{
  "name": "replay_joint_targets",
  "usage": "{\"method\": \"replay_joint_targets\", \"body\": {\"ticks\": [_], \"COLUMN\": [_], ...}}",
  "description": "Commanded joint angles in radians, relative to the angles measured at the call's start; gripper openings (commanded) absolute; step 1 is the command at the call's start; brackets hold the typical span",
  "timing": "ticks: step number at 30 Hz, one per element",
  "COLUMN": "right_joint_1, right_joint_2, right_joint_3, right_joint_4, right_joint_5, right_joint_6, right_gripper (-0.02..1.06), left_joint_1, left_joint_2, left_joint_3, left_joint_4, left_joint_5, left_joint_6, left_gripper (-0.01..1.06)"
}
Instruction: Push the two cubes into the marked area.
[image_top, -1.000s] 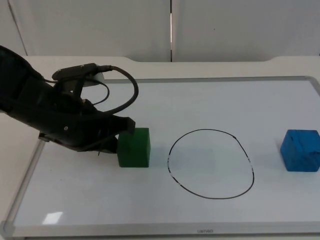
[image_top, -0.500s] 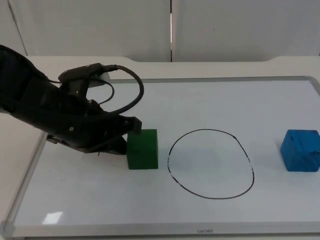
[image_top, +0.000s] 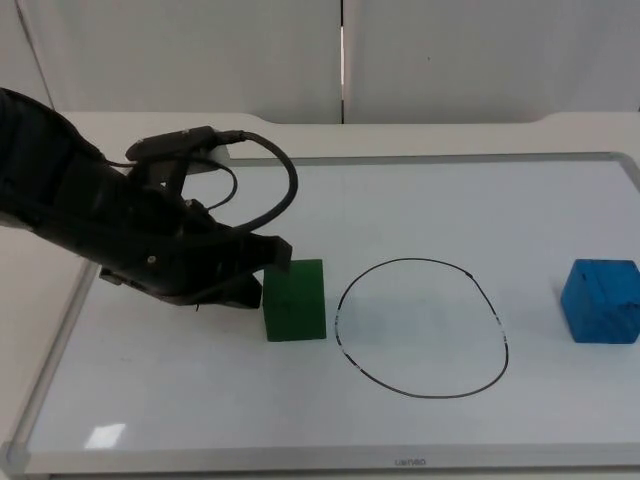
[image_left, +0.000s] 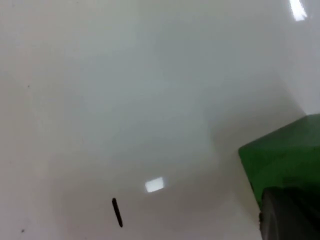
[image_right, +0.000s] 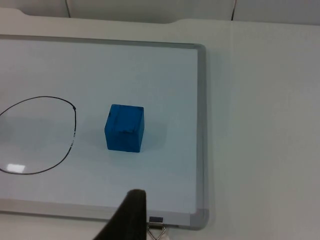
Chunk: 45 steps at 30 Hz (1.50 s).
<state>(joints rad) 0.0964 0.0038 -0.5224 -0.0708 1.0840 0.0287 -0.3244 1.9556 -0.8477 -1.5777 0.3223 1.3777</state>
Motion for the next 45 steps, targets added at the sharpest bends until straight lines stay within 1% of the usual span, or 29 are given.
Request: {"method": "replay_joint_targets", "body": {"ticks": [1, 5, 11, 13, 15, 18, 24, 26, 33, 37, 40, 45], "right_joint_1": [-0.006, -0.006, -0.006, -0.006, -0.006, -0.006, -0.006, -0.006, -0.006, -0.006, -0.006, -0.006], "right_joint_2": [-0.004, -0.004, -0.004, -0.004, -0.004, -0.004, -0.004, -0.004, -0.004, -0.004, -0.004, -0.004], "right_joint_3": [0.007, 0.007, 0.007, 0.007, 0.007, 0.007, 0.007, 0.007, 0.007, 0.007, 0.007, 0.007], "right_joint_4": [0.001, 0.001, 0.001, 0.001, 0.001, 0.001, 0.001, 0.001, 0.001, 0.001, 0.001, 0.001], "right_joint_5": [-0.004, -0.004, -0.004, -0.004, -0.004, -0.004, -0.004, -0.004, -0.004, -0.004, -0.004, -0.004], "right_joint_6": [-0.004, -0.004, -0.004, -0.004, -0.004, -0.004, -0.004, -0.004, -0.004, -0.004, -0.004, -0.004], "right_gripper": [1.05, 1.05, 1.05, 1.05, 1.05, 1.05, 1.05, 1.05, 1.05, 1.05, 1.05, 1.05], "left_joint_1": [-0.007, -0.007, -0.007, -0.012, -0.019, -0.024, -0.034, -0.047, -0.073, -0.073, -0.073, -0.073], "left_joint_2": [-0.001, -0.001, 0.011, 0.036, 0.054, 0.061, 0.065, 0.067, 0.067, 0.067, 0.067, 0.067], "left_joint_3": [-0.006, -0.006, -0.006, -0.006, -0.007, -0.017, -0.035, -0.035, -0.035, -0.035, -0.035, -0.038], "left_joint_4": [-0.026, -0.062, -0.064, -0.076, -0.111, -0.113, -0.136, -0.138, -0.138, -0.153, -0.167, -0.167], "left_joint_5": [0.003, 0.003, 0.008, 0.040, 0.040, 0.040, 0.083, 0.083, 0.081, 0.081, 0.062, 0.062], "left_joint_6": [0.010, 0.054, 0.057, 0.057, 0.084, 0.090, 0.093, 0.109, 0.109, 0.128, 0.162, 0.161], "left_gripper": [0.00, 0.00, 0.00, 0.00, 0.00, 0.00, 0.00, 0.00, 0.00, 0.00, 0.00, 0.00]}}
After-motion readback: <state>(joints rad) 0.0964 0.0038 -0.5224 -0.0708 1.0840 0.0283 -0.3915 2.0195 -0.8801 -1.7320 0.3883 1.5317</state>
